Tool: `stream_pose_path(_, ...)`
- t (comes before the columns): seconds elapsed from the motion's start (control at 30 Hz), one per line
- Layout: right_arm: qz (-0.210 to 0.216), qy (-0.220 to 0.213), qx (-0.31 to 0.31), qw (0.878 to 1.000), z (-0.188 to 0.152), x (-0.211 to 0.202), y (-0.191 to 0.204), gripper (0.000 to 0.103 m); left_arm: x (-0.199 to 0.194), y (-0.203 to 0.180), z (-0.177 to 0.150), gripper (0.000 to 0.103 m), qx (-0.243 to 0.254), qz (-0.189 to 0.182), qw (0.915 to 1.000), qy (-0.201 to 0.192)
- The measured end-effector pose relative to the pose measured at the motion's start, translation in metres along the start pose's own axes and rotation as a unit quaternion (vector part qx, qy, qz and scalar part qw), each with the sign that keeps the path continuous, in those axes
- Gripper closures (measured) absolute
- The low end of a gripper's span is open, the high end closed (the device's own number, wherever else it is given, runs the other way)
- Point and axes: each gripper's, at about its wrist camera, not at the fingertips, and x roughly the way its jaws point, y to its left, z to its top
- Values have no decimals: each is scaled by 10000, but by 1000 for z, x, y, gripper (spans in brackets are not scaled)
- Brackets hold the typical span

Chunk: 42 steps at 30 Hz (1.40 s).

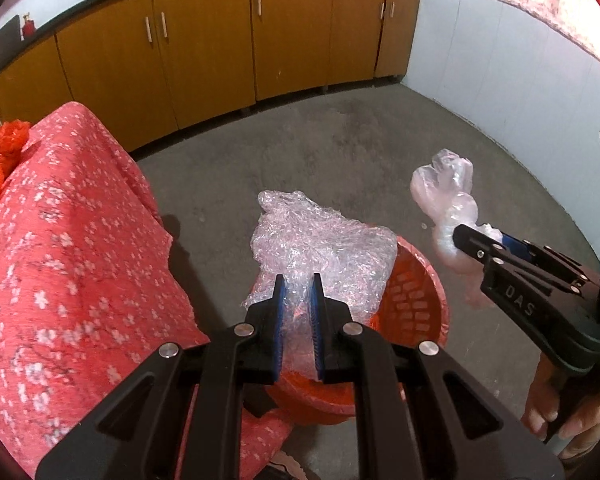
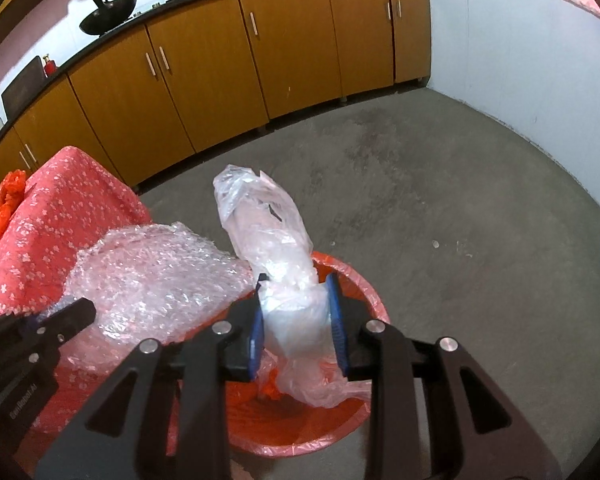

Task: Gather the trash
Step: 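Carry the clear bag and bubble wrap in both tools over the orange basket, then open both tools to drop the clear bag and bubble wrap into the basket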

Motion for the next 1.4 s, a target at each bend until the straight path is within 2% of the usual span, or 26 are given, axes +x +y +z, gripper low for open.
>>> stream_pose_path(0.4,202,327,261,9989,-2,28,-3,68,26,-6,0,91,64,-33,9998,211)
stream_pose_path(0.73,281,293,368,9985,-5,28,-9,58,30,-4,-1,86,-17,-1,9998,218)
stream_pose_path(0.93,251,246,358,9987,-5,23,-8,57,30,0,-1,84,-101,-76,9997,189)
stream_pose_path(1.03,187,197,350,9990,-5,17,-10,56,25,3,1,75,-177,-137,9997,125)
stream_pose_path(1.23,40,105,331,9994,-3,4,-11,54,5,15,7,74,-438,-336,9985,-31)
stream_pose_path(1.4,37,20,243,9997,3,-8,-1,54,-26,44,14,74,-818,-543,9948,-278)
